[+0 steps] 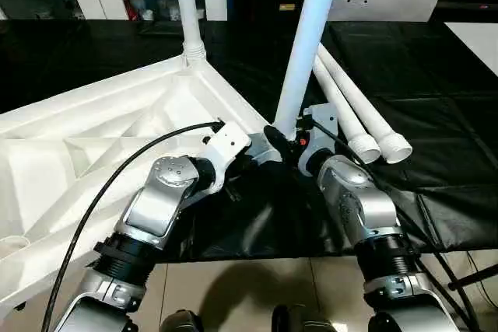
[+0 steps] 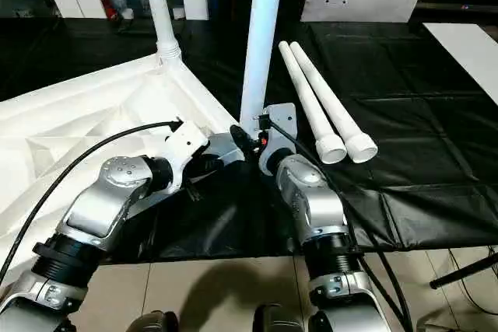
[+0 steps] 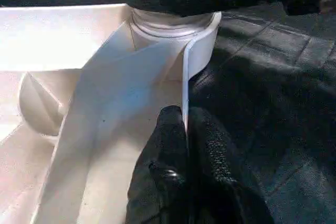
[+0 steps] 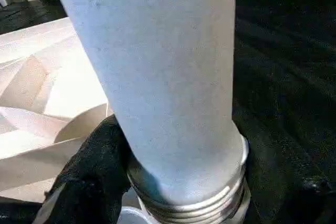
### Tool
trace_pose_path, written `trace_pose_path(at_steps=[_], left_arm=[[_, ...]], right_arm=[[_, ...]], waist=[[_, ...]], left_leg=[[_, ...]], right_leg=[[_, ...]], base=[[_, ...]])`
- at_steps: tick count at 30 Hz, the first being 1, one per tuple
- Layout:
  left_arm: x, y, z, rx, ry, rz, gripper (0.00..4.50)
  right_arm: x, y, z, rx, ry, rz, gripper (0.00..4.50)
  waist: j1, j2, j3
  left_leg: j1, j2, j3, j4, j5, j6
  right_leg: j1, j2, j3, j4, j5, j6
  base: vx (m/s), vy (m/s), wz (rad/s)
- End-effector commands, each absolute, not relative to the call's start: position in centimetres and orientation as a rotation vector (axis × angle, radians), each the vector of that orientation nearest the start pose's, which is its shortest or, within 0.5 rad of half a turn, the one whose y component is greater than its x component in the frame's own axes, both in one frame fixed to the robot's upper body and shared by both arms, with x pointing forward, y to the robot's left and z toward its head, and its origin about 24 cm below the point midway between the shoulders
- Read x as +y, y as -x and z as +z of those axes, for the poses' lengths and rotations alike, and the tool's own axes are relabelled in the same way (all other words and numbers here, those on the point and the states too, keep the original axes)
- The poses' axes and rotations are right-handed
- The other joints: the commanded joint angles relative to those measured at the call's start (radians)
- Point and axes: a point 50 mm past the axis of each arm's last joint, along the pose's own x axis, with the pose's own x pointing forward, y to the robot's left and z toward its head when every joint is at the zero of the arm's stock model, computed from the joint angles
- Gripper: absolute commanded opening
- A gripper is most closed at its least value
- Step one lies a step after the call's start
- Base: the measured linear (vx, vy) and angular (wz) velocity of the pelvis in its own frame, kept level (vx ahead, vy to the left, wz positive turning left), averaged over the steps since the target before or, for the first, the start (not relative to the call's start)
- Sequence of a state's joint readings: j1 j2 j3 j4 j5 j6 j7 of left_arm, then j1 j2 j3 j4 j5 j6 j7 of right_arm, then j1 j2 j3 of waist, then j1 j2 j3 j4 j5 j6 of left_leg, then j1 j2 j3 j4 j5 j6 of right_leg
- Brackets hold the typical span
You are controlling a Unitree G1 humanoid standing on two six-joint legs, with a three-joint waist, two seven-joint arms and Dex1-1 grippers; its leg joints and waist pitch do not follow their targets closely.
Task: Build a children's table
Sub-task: Rotate leg to tighten
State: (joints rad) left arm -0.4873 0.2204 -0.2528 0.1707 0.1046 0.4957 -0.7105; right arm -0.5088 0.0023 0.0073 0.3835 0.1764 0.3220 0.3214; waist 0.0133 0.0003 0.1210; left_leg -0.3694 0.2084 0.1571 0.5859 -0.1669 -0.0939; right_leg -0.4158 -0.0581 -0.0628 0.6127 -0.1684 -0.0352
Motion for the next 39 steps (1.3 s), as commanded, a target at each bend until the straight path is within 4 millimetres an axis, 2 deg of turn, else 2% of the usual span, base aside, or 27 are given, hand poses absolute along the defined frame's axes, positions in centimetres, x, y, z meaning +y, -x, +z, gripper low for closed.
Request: trace_pose_path(at_steps=[1, 4, 5, 6, 10, 11, 13, 16, 17, 18, 20, 24, 29, 34, 35, 39], left_arm=[[7.3, -31.7, 10.8, 0.171, -0.447, -0.948, 0.00], [8.3, -31.8, 10.6, 0.188, -0.473, -0.949, 0.00], [9.0, -31.8, 10.5, 0.199, -0.497, -0.965, 0.00], [9.5, -31.9, 10.4, 0.207, -0.511, -0.975, 0.00], [10.4, -31.8, 10.2, 0.209, -0.547, -1.038, 0.00], [10.8, -31.6, 10.0, 0.213, -0.562, -1.080, 0.00], [11.4, -31.0, 9.7, 0.225, -0.599, -1.186, 0.00], [12.0, -30.6, 9.4, 0.245, -0.619, -1.258, 0.00], [12.4, -30.2, 9.3, 0.256, -0.626, -1.329, 0.00], [12.5, -30.1, 9.3, 0.257, -0.632, -1.354, 0.00], [12.6, -30.0, 9.3, 0.263, -0.638, -1.377, 0.00], [12.9, -29.6, 9.0, 0.287, -0.665, -1.486, 0.00], [13.0, -29.7, 9.1, 0.291, -0.691, -1.516, 0.00], [13.3, -30.0, 9.1, 0.291, -0.706, -1.530, 0.00], [13.4, -30.0, 9.1, 0.292, -0.707, -1.531, 0.00], [13.5, -30.1, 9.1, 0.293, -0.708, -1.531, 0.00]], right_arm=[[-5.7, -32.2, 5.5, 0.277, -0.204, 0.636, 3.44], [-6.8, -32.2, 5.4, 0.259, -0.178, 0.632, 3.68], [-7.9, -32.2, 5.5, 0.233, -0.165, 0.651, 3.89], [-8.5, -32.1, 5.7, 0.213, -0.162, 0.668, 3.89], [-10.1, -31.7, 6.2, 0.176, -0.108, 0.759, 4.33], [-10.7, -31.5, 6.4, 0.169, -0.075, 0.797, 4.38], [-12.0, -31.1, 6.8, 0.155, 0.000, 0.878, 4.44], [-12.8, -30.7, 7.2, 0.150, 0.055, 0.958, 4.44], [-13.3, -30.2, 7.4, 0.165, 0.119, 1.047, 4.44], [-13.4, -30.0, 7.4, 0.174, 0.149, 1.083, 4.44], [-13.6, -29.8, 7.4, 0.183, 0.174, 1.125, 4.44], [-13.7, -29.4, 7.5, 0.219, 0.213, 1.234, 4.44], [-13.7, -29.5, 7.5, 0.235, 0.213, 1.282, 3.90], [-13.7, -29.4, 7.7, 0.253, 0.191, 1.334, 3.57], [-13.7, -29.3, 7.6, 0.261, 0.189, 1.347, 3.35], [-13.7, -29.2, 7.6, 0.266, 0.178, 1.361, 3.02]], waist=[[0.007, 0.004, -0.094], [0.005, 0.005, -0.095], [0.006, 0.005, -0.095], [0.007, 0.008, -0.094], [0.016, 0.010, -0.095], [0.021, 0.016, -0.095], [0.024, 0.013, -0.094], [0.030, 0.014, -0.093], [0.034, 0.016, -0.092], [0.041, 0.017, -0.093], [0.044, 0.016, -0.093], [0.045, 0.012, -0.093], [0.043, 0.008, -0.091], [0.043, 0.008, -0.095], [0.044, 0.009, -0.096], [0.044, 0.008, -0.095]], left_leg=[[0.000, 0.006, 0.007, -0.058, -0.155, 0.036], [-0.001, 0.006, 0.007, -0.058, -0.155, 0.040], [0.000, 0.006, 0.007, -0.058, -0.153, 0.041], [0.000, 0.006, 0.008, -0.057, -0.156, 0.045], [0.000, 0.007, 0.008, -0.055, -0.143, 0.058], [0.002, 0.007, 0.007, -0.055, -0.149, 0.059], [0.003, 0.009, 0.008, -0.056, -0.161, 0.058], [0.007, 0.011, 0.009, -0.057, -0.174, 0.058], [0.008, 0.012, 0.010, -0.057, -0.177, 0.057], [0.010, 0.013, 0.009, -0.057, -0.183, 0.057], [0.010, 0.014, 0.009, -0.057, -0.184, 0.056], [0.006, 0.012, 0.009, -0.057, -0.186, 0.058], [0.005, 0.011, 0.008, -0.057, -0.196, 0.052], [0.005, 0.012, 0.008, -0.055, -0.173, 0.058], [0.005, 0.013, 0.008, -0.055, -0.163, 0.061], [0.005, 0.013, 0.009, -0.055, -0.168, 0.062]], right_leg=[[0.065, -0.060, 0.047, -0.074, -0.199, -0.180], [0.067, -0.061, 0.047, -0.071, -0.178, -0.191], [0.066, -0.062, 0.047, -0.072, -0.175, -0.192], [0.067, -0.061, 0.047, -0.073, -0.167, -0.194], [0.067, -0.059, 0.046, -0.068, -0.126, -0.215], [0.068, -0.060, 0.046, -0.068, -0.132, -0.215], [0.068, -0.060, 0.047, -0.068, -0.138, -0.213], [0.064, -0.060, 0.047, -0.069, -0.147, -0.218], [0.063, -0.061, 0.048, -0.070, -0.156, -0.218], [0.062, -0.062, 0.048, -0.070, -0.161, -0.221], [0.062, -0.060, 0.047, -0.067, -0.144, -0.231], [0.067, -0.063, 0.047, -0.069, -0.167, -0.228], [0.067, -0.063, 0.046, -0.071, -0.214, -0.215], [0.067, -0.062, 0.046, -0.067, -0.175, -0.225], [0.068, -0.062, 0.046, -0.066, -0.160, -0.228], [0.067, -0.062, 0.046, -0.066, -0.166, -0.232]], base=[[0.000, 0.000, 0.00], [0.000, 0.000, 0.00], [0.000, 0.000, 0.00], [0.000, 0.000, 0.00], [0.000, 0.000, 0.00], [0.000, 0.000, 0.00], [0.000, 0.000, 0.00], [0.000, 0.000, 0.00], [0.000, 0.000, 0.00], [0.000, 0.000, 0.00], [0.000, 0.000, 0.00], [0.000, 0.000, 0.00], [0.000, 0.000, 0.00], [0.000, 0.000, 0.00], [0.000, 0.000, 0.00], [0.000, 0.000, 0.00]])
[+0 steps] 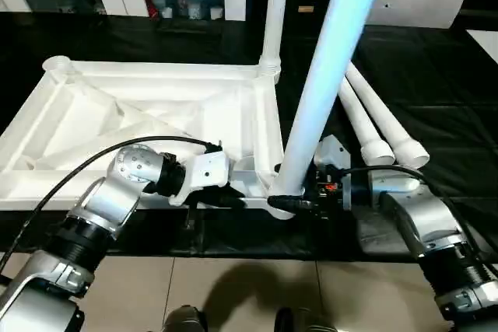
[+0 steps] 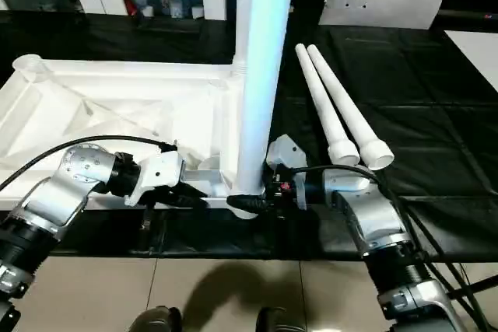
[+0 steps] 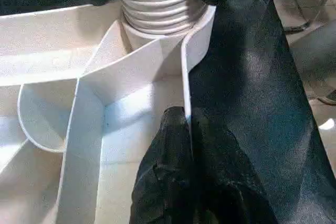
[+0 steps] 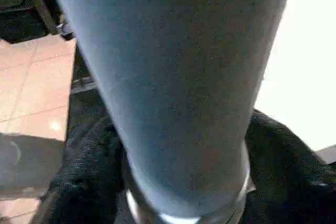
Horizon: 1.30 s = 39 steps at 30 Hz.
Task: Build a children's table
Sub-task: Rotate leg to tighten
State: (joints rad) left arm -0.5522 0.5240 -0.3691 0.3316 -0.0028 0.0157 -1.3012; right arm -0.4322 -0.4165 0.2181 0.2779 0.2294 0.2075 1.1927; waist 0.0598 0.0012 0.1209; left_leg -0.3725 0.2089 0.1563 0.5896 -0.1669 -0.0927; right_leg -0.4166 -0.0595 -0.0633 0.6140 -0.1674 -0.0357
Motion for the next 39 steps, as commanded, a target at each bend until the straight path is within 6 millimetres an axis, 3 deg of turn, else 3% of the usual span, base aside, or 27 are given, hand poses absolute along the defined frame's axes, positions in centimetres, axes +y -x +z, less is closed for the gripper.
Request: trace_pose_path(at_steps=[1, 5, 6, 9, 11, 13, 14, 16, 19, 23, 25, 28, 34, 37, 39], left_arm=[[13.6, -30.1, 9.0, 0.294, -0.706, -1.531, 0.00], [13.6, -30.1, 9.0, 0.292, -0.692, -1.522, 0.00], [13.5, -30.1, 9.0, 0.288, -0.681, -1.510, 0.00], [13.1, -30.6, 9.2, 0.271, -0.603, -1.382, 0.00], [12.1, -31.1, 9.6, 0.244, -0.523, -1.264, 0.00], [11.8, -31.2, 9.7, 0.236, -0.509, -1.237, 0.00], [10.3, -31.5, 10.0, 0.214, -0.455, -1.143, 0.00], [9.1, -31.7, 10.2, 0.202, -0.421, -1.073, 0.00], [7.8, -31.9, 10.5, 0.186, -0.386, -1.001, 0.00], [5.8, -32.1, 11.0, 0.161, -0.373, -0.901, 0.00], [5.6, -32.1, 11.0, 0.159, -0.377, -0.900, 0.00], [6.2, -32.2, 10.8, 0.167, -0.431, -0.902, 0.00], [8.9, -31.9, 9.9, 0.218, -0.516, -0.967, 0.00], [10.1, -31.6, 9.6, 0.225, -0.546, -1.046, 0.00], [10.6, -31.3, 9.5, 0.228, -0.564, -1.106, 0.00]], right_arm=[[-13.7, -29.2, 7.5, 0.264, 0.162, 1.365, 2.91], [-13.4, -29.0, 7.4, 0.263, 0.135, 1.368, 2.76], [-13.2, -28.9, 7.3, 0.264, 0.115, 1.369, 2.74], [-11.7, -28.5, 6.7, 0.252, 0.029, 1.318, 2.72], [-9.9, -28.8, 6.0, 0.253, -0.024, 1.197, 2.72], [-9.4, -28.9, 5.9, 0.256, -0.040, 1.165, 2.72], [-7.7, -29.7, 5.8, 0.248, -0.104, 1.042, 2.72], [-6.4, -30.4, 5.9, 0.242, -0.146, 0.948, 2.72], [-5.3, -31.1, 6.1, 0.237, -0.156, 0.859, 2.72], [-4.1, -32.2, 6.6, 0.225, -0.154, 0.723, 2.72], [-4.0, -32.3, 6.7, 0.217, -0.147, 0.718, 3.28], [-4.7, -32.2, 6.4, 0.215, -0.136, 0.700, 3.63], [-8.4, -31.7, 5.7, 0.186, -0.089, 0.700, 4.34], [-10.1, -31.4, 6.1, 0.145, -0.034, 0.766, 4.45], [-10.9, -31.2, 6.4, 0.129, 0.012, 0.823, 4.45]], waist=[[-0.002, 0.008, -0.094], [-0.001, 0.008, -0.095], [-0.001, 0.012, -0.094], [-0.002, 0.012, -0.093], [-0.006, 0.009, -0.088], [-0.011, 0.010, -0.085], [-0.017, 0.011, -0.085], [-0.030, 0.008, -0.086], [-0.041, 0.009, -0.088], [-0.041, 0.006, -0.095], [-0.040, 0.009, -0.096], [-0.037, 0.010, -0.098], [-0.038, 0.014, -0.095], [-0.035, 0.016, -0.096], [-0.032, 0.017, -0.097]], left_leg=[[0.009, 0.013, 0.010, -0.059, -0.176, 0.057], [0.009, 0.013, 0.010, -0.059, -0.169, 0.056], [0.009, 0.013, 0.009, -0.059, -0.167, 0.055], [0.010, 0.013, 0.009, -0.060, -0.178, 0.048], [0.011, 0.012, 0.008, -0.064, -0.205, 0.030], [0.011, 0.009, 0.006, -0.065, -0.224, 0.015], [0.011, 0.009, 0.006, -0.066, -0.230, 0.009], [0.009, 0.007, 0.003, -0.066, -0.232, -0.001], [0.005, 0.004, 0.006, -0.062, -0.201, 0.011], [0.004, 0.003, 0.008, -0.058, -0.159, 0.036], [0.003, 0.004, 0.009, -0.058, -0.148, 0.042], [0.002, 0.005, 0.008, -0.058, -0.133, 0.059], [0.005, 0.006, 0.007, -0.061, -0.187, 0.048], [0.005, 0.007, 0.007, -0.060, -0.198, 0.048], [0.007, 0.009, 0.008, -0.060, -0.185, 0.052]], right_leg=[[0.067, -0.061, 0.046, -0.068, -0.182, -0.230], [0.067, -0.061, 0.046, -0.067, -0.175, -0.231], [0.067, -0.061, 0.046, -0.066, -0.171, -0.232], [0.066, -0.061, 0.046, -0.067, -0.174, -0.235], [0.065, -0.062, 0.045, -0.073, -0.248, -0.217], [0.063, -0.063, 0.043, -0.081, -0.326, -0.191], [0.062, -0.063, 0.044, -0.084, -0.347, -0.177], [0.061, -0.063, 0.042, -0.083, -0.358, -0.175], [0.060, -0.059, 0.045, -0.084, -0.309, -0.178], [0.063, -0.057, 0.045, -0.078, -0.218, -0.196], [0.064, -0.057, 0.045, -0.077, -0.197, -0.198], [0.067, -0.058, 0.045, -0.072, -0.140, -0.207], [0.066, -0.059, 0.044, -0.079, -0.206, -0.198], [0.067, -0.060, 0.045, -0.081, -0.217, -0.193], [0.064, -0.059, 0.046, -0.075, -0.178, -0.208]], base=[[0.000, 0.000, 0.00], [0.000, 0.000, 0.00], [0.000, 0.000, 0.00], [0.000, 0.000, 0.00], [0.000, 0.000, 0.00], [0.000, 0.000, 0.00], [0.000, 0.000, 0.00], [0.000, 0.000, 0.00], [0.000, 0.000, 0.00], [0.000, 0.000, 0.00], [0.000, 0.000, 0.00], [0.000, 0.000, 0.00], [0.000, 0.000, 0.00], [0.000, 0.000, 0.00], [0.000, 0.000, 0.00]])
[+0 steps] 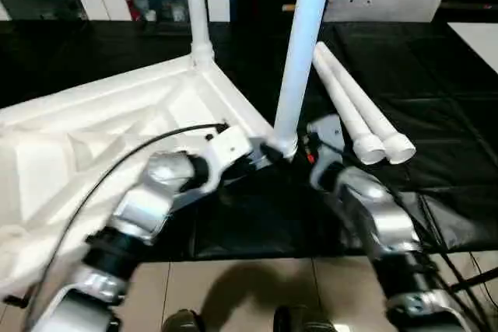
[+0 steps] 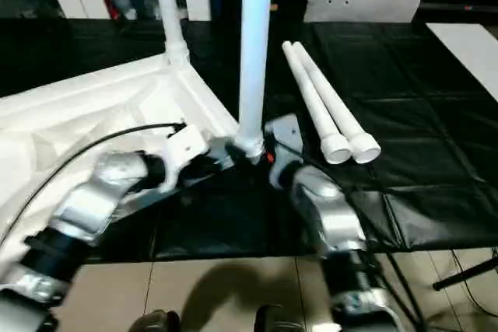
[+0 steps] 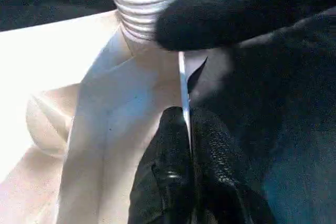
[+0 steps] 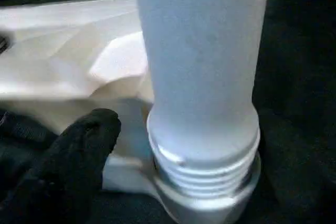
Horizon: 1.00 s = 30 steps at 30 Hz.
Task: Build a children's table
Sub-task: Rotate leg to tighten
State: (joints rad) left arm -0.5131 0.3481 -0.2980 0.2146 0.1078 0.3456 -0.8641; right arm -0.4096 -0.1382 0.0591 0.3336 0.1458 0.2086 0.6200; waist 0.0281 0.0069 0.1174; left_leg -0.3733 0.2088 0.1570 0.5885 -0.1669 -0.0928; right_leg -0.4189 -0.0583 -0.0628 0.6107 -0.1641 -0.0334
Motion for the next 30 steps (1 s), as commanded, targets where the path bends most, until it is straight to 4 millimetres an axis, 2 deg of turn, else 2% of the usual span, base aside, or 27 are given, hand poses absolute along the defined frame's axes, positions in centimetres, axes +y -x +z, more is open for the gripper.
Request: trace_pose_path(at_steps=[1, 5, 9, 11, 13, 16, 18, 19, 24, 25, 28, 30], left_arm=[[10.6, -31.3, 9.5, 0.228, -0.564, -1.106, 0.00], [11.7, -30.2, 8.9, 0.250, -0.631, -1.314, 0.00], [12.4, -29.8, 8.6, 0.287, -0.662, -1.435, 0.00], [12.7, -29.7, 8.5, 0.311, -0.694, -1.481, 0.00], [12.9, -29.7, 8.4, 0.318, -0.705, -1.492, 0.00], [13.2, -29.8, 8.4, 0.328, -0.733, -1.505, 0.00], [13.4, -29.9, 8.4, 0.329, -0.739, -1.516, 0.00], [13.4, -29.9, 8.4, 0.329, -0.739, -1.517, 0.00], [13.5, -30.1, 8.5, 0.327, -0.749, -1.542, 0.00], [13.5, -30.1, 8.5, 0.327, -0.749, -1.542, 0.00], [13.5, -30.1, 8.5, 0.328, -0.746, -1.543, 0.00], [13.6, -30.1, 8.5, 0.330, -0.743, -1.544, 0.00]], right_arm=[[-10.9, -31.2, 6.4, 0.129, 0.012, 0.823, 4.45], [-12.8, -30.8, 7.1, 0.121, 0.129, 0.962, 4.45], [-13.6, -30.2, 7.3, 0.149, 0.208, 1.121, 4.45], [-13.8, -30.0, 7.4, 0.164, 0.226, 1.195, 4.45], [-13.9, -30.0, 7.4, 0.170, 0.228, 1.217, 4.45], [-13.9, -29.7, 7.4, 0.189, 0.230, 1.275, 4.12], [-13.8, -29.7, 7.5, 0.192, 0.226, 1.296, 4.09], [-13.8, -29.7, 7.5, 0.192, 0.226, 1.298, 3.79], [-13.7, -29.5, 7.5, 0.206, 0.212, 1.357, 3.58], [-13.7, -29.5, 7.5, 0.206, 0.212, 1.357, 3.28], [-13.6, -29.4, 7.4, 0.215, 0.199, 1.369, 3.18], [-13.4, -29.3, 7.2, 0.222, 0.187, 1.378, 2.86]], waist=[[0.002, 0.011, -0.095], [0.016, 0.013, -0.100], [0.028, 0.014, -0.099], [0.030, 0.012, -0.098], [0.030, 0.011, -0.098], [0.029, 0.008, -0.099], [0.029, 0.007, -0.100], [0.029, 0.006, -0.100], [0.031, 0.007, -0.102], [0.030, 0.007, -0.102], [0.031, 0.006, -0.102], [0.031, 0.006, -0.101]], left_leg=[[0.008, 0.009, 0.007, -0.058, -0.184, 0.055], [0.011, 0.011, 0.008, -0.057, -0.168, 0.061], [0.014, 0.012, 0.010, -0.056, -0.197, 0.060], [0.015, 0.013, 0.008, -0.059, -0.222, 0.051], [0.014, 0.014, 0.008, -0.059, -0.221, 0.049], [0.012, 0.012, 0.008, -0.058, -0.217, 0.048], [0.011, 0.011, 0.008, -0.057, -0.206, 0.049], [0.011, 0.010, 0.008, -0.056, -0.205, 0.049], [0.012, 0.013, 0.008, -0.056, -0.191, 0.052], [0.012, 0.013, 0.008, -0.056, -0.190, 0.053], [0.012, 0.013, 0.009, -0.056, -0.190, 0.053], [0.012, 0.012, 0.009, -0.056, -0.192, 0.050]], right_leg=[[0.067, -0.060, 0.045, -0.073, -0.180, -0.212], [0.068, -0.060, 0.046, -0.065, -0.137, -0.232], [0.068, -0.061, 0.046, -0.067, -0.165, -0.234], [0.068, -0.063, 0.045, -0.070, -0.215, -0.225], [0.069, -0.064, 0.046, -0.070, -0.218, -0.224], [0.072, -0.064, 0.045, -0.070, -0.230, -0.219], [0.072, -0.064, 0.045, -0.070, -0.238, -0.215], [0.072, -0.064, 0.045, -0.071, -0.241, -0.213], [0.070, -0.063, 0.044, -0.067, -0.215, -0.222], [0.070, -0.062, 0.044, -0.066, -0.208, -0.226], [0.070, -0.062, 0.044, -0.066, -0.209, -0.230], [0.071, -0.063, 0.044, -0.068, -0.226, -0.223]], base=[[0.000, 0.000, 0.00], [0.000, 0.000, 0.00], [0.000, 0.000, 0.00], [0.000, 0.000, 0.00], [0.000, 0.000, 0.00], [0.000, 0.000, 0.00], [0.000, 0.000, 0.00], [0.000, 0.000, 0.00], [0.000, 0.000, 0.00], [0.000, 0.000, 0.00], [0.000, 0.000, 0.00], [0.000, 0.000, 0.00]])
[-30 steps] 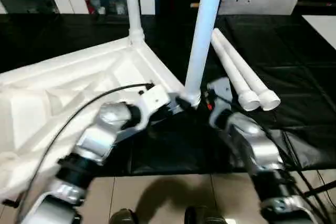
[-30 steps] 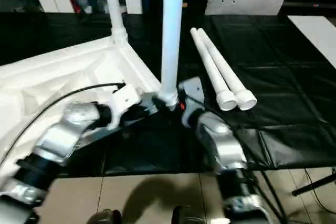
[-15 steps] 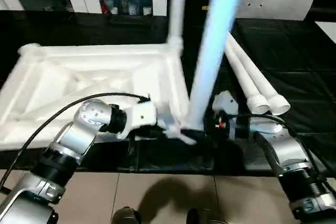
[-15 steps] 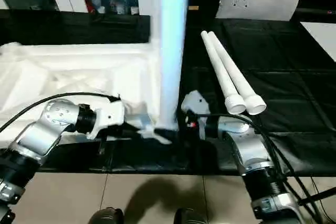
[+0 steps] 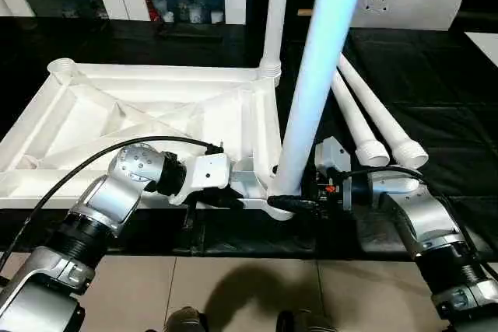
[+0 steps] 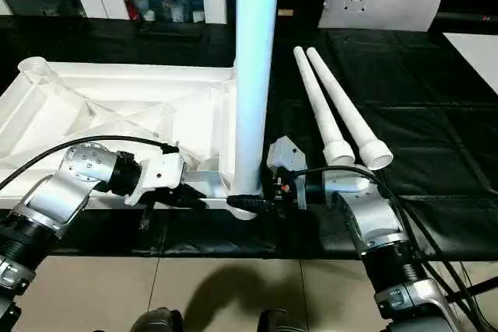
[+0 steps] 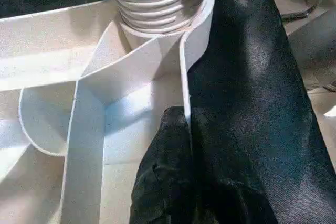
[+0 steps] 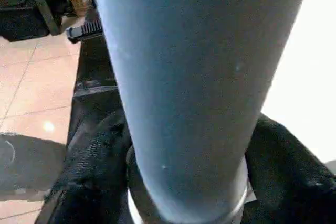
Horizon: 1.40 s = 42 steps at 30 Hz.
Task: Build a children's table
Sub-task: Rotate leg to tighten
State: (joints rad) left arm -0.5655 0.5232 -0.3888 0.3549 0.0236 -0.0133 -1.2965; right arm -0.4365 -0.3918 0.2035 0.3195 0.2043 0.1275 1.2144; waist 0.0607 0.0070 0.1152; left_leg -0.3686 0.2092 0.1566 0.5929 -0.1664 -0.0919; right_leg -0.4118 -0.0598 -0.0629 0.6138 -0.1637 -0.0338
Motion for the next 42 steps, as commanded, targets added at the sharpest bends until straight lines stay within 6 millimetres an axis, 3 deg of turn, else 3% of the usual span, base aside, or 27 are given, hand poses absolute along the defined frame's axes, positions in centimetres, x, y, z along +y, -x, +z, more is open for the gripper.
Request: trace_pose_path(at_steps=[1, 5, 10, 11, 14, 15, 16, 17, 18, 20, 23, 24, 26, 27, 29, 32, 36, 40, 42], left_arm=[[13.7, -30.1, 8.4, 0.331, -0.741, -1.542, 0.00], [13.6, -29.9, 8.3, 0.323, -0.704, -1.522, 0.00], [12.9, -30.4, 8.8, 0.293, -0.589, -1.351, 0.00], [12.9, -30.4, 8.8, 0.292, -0.587, -1.348, 0.00], [11.2, -31.2, 9.7, 0.246, -0.474, -1.154, 0.00], [10.8, -31.4, 9.8, 0.237, -0.459, -1.124, 0.00], [10.3, -31.6, 10.0, 0.224, -0.434, -1.073, 0.00], [9.1, -31.9, 10.3, 0.201, -0.405, -1.008, 0.00], [8.2, -32.3, 10.5, 0.184, -0.388, -0.956, 0.00], [7.2, -32.6, 10.7, 0.167, -0.363, -0.907, 0.00], [6.3, -33.1, 10.9, 0.144, -0.361, -0.868, 0.00], [6.4, -33.1, 11.0, 0.140, -0.381, -0.870, 0.00], [6.7, -33.1, 11.1, 0.147, -0.402, -0.869, 0.00], [7.4, -32.9, 10.9, 0.171, -0.432, -0.873, 0.00], [7.6, -32.8, 10.8, 0.180, -0.441, -0.875, 0.00], [8.4, -32.6, 10.5, 0.193, -0.470, -0.894, 0.00], [9.1, -32.5, 10.1, 0.210, -0.493, -0.913, 0.00], [11.1, -31.3, 9.2, 0.238, -0.588, -1.125, 0.00], [11.4, -31.1, 9.2, 0.245, -0.601, -1.158, 0.00]], right_arm=[[-13.3, -29.1, 7.0, 0.225, 0.175, 1.380, 2.86], [-12.7, -28.6, 6.4, 0.230, 0.125, 1.371, 2.70], [-11.3, -29.3, 6.3, 0.197, 0.010, 1.198, 2.67], [-11.3, -29.3, 6.3, 0.197, 0.009, 1.195, 2.67], [-9.2, -30.2, 5.8, 0.204, -0.065, 1.005, 2.67], [-8.8, -30.4, 5.8, 0.202, -0.076, 0.979, 2.67], [-8.2, -30.6, 5.8, 0.200, -0.094, 0.936, 2.67], [-7.3, -31.1, 5.8, 0.203, -0.121, 0.853, 2.66], [-6.6, -31.5, 5.8, 0.204, -0.134, 0.789, 2.66], [-5.9, -31.9, 5.8, 0.213, -0.156, 0.712, 2.66], [-5.3, -32.4, 5.6, 0.224, -0.171, 0.640, 2.66], [-5.3, -32.5, 5.7, 0.219, -0.187, 0.631, 2.66], [-5.6, -32.5, 5.7, 0.216, -0.209, 0.610, 3.22], [-6.3, -32.5, 5.6, 0.218, -0.211, 0.582, 3.36], [-6.5, -32.5, 5.6, 0.220, -0.209, 0.573, 3.42], [-7.4, -32.4, 5.6, 0.200, -0.171, 0.585, 3.86], [-8.4, -32.3, 5.7, 0.176, -0.143, 0.596, 4.11], [-11.7, -31.7, 6.8, 0.101, -0.028, 0.777, 4.37], [-12.1, -31.5, 6.8, 0.109, -0.002, 0.810, 4.44]], waist=[[-0.001, 0.005, -0.099], [-0.001, 0.007, -0.097], [-0.006, 0.011, -0.093], [-0.011, 0.009, -0.091], [-0.023, 0.010, -0.087], [-0.028, 0.009, -0.088], [-0.033, 0.008, -0.087], [-0.036, -0.004, -0.087], [-0.039, 0.003, -0.093], [-0.044, 0.003, -0.097], [-0.044, 0.003, -0.096], [-0.040, 0.006, -0.097], [-0.038, 0.006, -0.097], [-0.037, 0.012, -0.096], [-0.041, 0.009, -0.095], [-0.046, 0.014, -0.091], [-0.046, 0.013, -0.090], [-0.043, 0.011, -0.092], [-0.043, 0.012, -0.091]], left_leg=[[0.007, 0.012, 0.009, -0.060, -0.193, 0.049], [0.007, 0.012, 0.009, -0.061, -0.190, 0.049], [0.011, 0.013, 0.007, -0.065, -0.230, 0.030], [0.013, 0.008, 0.005, -0.066, -0.255, 0.018], [0.013, 0.007, 0.003, -0.067, -0.276, -0.002], [0.004, 0.004, 0.000, -0.067, -0.267, 0.001], [0.000, 0.005, 0.000, -0.069, -0.262, -0.001], [0.000, 0.004, 0.002, -0.068, -0.259, 0.004], [0.005, 0.004, 0.004, -0.062, -0.231, 0.005], [0.000, 0.001, 0.005, -0.058, -0.189, 0.017], [-0.002, -0.004, 0.009, -0.056, -0.182, 0.047], [-0.002, -0.001, 0.008, -0.057, -0.173, 0.051], [-0.003, 0.001, 0.007, -0.058, -0.166, 0.052], [-0.002, 0.002, 0.006, -0.060, -0.166, 0.051], [-0.004, 0.003, 0.004, -0.063, -0.181, 0.052], [0.002, 0.005, 0.006, -0.064, -0.215, 0.044], [0.000, 0.004, 0.004, -0.065, -0.227, 0.038], [-0.002, 0.005, 0.004, -0.064, -0.214, 0.056], [0.000, 0.006, 0.005, -0.064, -0.213, 0.058]], right_leg=[[0.064, -0.062, 0.044, -0.071, -0.226, -0.222], [0.062, -0.061, 0.044, -0.070, -0.224, -0.221], [0.058, -0.062, 0.043, -0.076, -0.280, -0.213], [0.057, -0.062, 0.040, -0.084, -0.351, -0.190], [0.054, -0.061, 0.039, -0.087, -0.401, -0.170], [0.060, -0.062, 0.036, -0.089, -0.413, -0.155], [0.061, -0.060, 0.037, -0.086, -0.407, -0.151], [0.057, -0.059, 0.036, -0.092, -0.414, -0.146], [0.054, -0.062, 0.041, -0.089, -0.376, -0.158], [0.056, -0.057, 0.041, -0.084, -0.286, -0.180], [0.058, -0.057, 0.041, -0.086, -0.253, -0.183], [0.059, -0.058, 0.041, -0.086, -0.247, -0.177], [0.060, -0.055, 0.040, -0.081, -0.216, -0.184], [0.060, -0.056, 0.040, -0.079, -0.206, -0.187], [0.062, -0.056, 0.039, -0.078, -0.200, -0.190], [0.057, -0.056, 0.040, -0.084, -0.230, -0.192], [0.060, -0.057, 0.040, -0.084, -0.242, -0.190], [0.062, -0.059, 0.042, -0.082, -0.223, -0.191], [0.060, -0.058, 0.042, -0.081, -0.222, -0.197]], base=[[0.000, 0.000, 0.00], [0.000, 0.000, 0.00], [0.000, 0.000, 0.00], [0.000, 0.000, 0.00], [0.000, 0.000, 0.00], [0.000, 0.000, 0.00], [0.000, 0.000, 0.00], [0.000, 0.000, 0.00], [0.000, 0.000, 0.00], [0.000, 0.000, 0.00], [0.000, 0.000, 0.00], [0.000, 0.000, 0.00], [0.000, 0.000, 0.00], [0.000, 0.000, 0.00], [0.000, 0.000, 0.00], [0.000, 0.000, 0.00], [0.000, 0.000, 0.00], [0.000, 0.000, 0.00], [0.000, 0.000, 0.00]])
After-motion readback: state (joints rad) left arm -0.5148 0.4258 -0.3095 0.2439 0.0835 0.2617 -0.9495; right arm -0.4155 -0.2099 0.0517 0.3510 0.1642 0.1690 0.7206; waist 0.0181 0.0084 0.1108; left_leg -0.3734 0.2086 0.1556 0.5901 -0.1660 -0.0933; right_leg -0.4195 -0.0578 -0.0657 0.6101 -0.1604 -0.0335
